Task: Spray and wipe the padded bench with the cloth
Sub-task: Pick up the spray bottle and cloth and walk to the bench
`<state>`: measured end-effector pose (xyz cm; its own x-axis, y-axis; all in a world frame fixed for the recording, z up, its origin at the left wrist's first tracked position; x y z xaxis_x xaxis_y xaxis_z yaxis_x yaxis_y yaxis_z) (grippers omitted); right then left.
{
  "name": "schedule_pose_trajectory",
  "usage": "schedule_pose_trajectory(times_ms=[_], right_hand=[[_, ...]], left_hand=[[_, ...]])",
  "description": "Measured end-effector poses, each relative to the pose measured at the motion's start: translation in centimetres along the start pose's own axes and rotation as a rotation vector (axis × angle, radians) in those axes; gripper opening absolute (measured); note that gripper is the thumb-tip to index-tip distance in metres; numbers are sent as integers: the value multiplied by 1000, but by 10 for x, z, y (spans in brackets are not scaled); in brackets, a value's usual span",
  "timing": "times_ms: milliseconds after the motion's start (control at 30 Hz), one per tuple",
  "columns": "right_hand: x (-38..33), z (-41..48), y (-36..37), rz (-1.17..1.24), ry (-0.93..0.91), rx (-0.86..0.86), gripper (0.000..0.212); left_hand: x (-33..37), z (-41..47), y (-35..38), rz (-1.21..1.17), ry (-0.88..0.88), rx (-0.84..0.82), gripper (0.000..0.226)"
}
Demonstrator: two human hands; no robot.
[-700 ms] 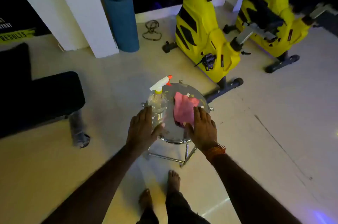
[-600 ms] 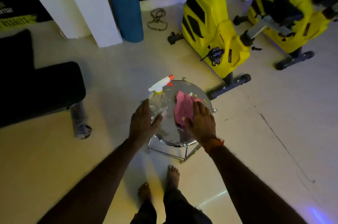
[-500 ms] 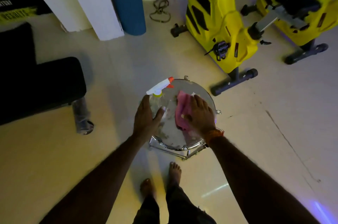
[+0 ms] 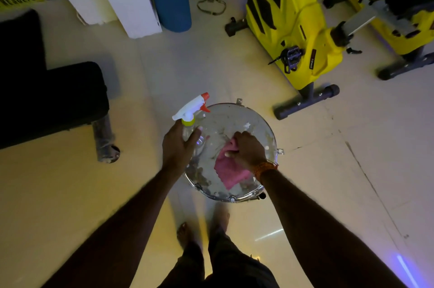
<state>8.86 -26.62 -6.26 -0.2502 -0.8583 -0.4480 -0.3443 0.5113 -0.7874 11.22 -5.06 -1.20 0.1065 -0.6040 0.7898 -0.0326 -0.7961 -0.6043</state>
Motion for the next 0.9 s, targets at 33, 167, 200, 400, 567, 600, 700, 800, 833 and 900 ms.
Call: schedule_pose_trajectory(times_ms=[33, 167, 200, 400, 567, 600, 700, 800, 833, 900], right_hand=[[-4, -2, -1, 77, 13, 4, 38], [-49, -6, -4, 380, 7, 75, 29], [-65, -6, -4, 444, -8, 83, 26], [-192, -7, 39, 630, -103, -41, 20], [-300, -14, 92, 692, -211, -194, 20], [-326, -14, 107, 702, -227, -216, 26], [-403, -15, 154, 677, -263, -272, 36], [-479, -17, 199, 608, -260, -294, 39], [-505, -20, 208, 588, -258, -296, 35], [-552, -21, 230, 583, -260, -301, 26]], left_hand=[[-1, -1, -7, 1, 35, 30, 39], [-13, -11, -52, -39, 2, 140, 27], [-17, -15, -65, -33, -20, 175, 24], [-62, -49, -171, -80, -135, 410, 15], [-144, -71, -259, -81, -318, 514, 30], [-163, -76, -281, -85, -342, 533, 26], [-229, -88, -345, -102, -377, 589, 23], [-283, -97, -413, -82, -431, 618, 25], [-297, -99, -436, -77, -450, 622, 27], [-326, -101, -480, -79, -485, 628, 33]])
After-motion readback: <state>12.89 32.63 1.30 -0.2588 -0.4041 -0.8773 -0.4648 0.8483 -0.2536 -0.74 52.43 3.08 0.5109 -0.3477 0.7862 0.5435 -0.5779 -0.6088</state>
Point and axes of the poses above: each hand's wrist, its own z-axis towards the middle knuckle, its own y-axis out of the palm, x = y × z, the point moved 2 cm from there along z, towards the middle knuckle, and after that the axes turned 2 degrees about z, right-handed, at the moved point
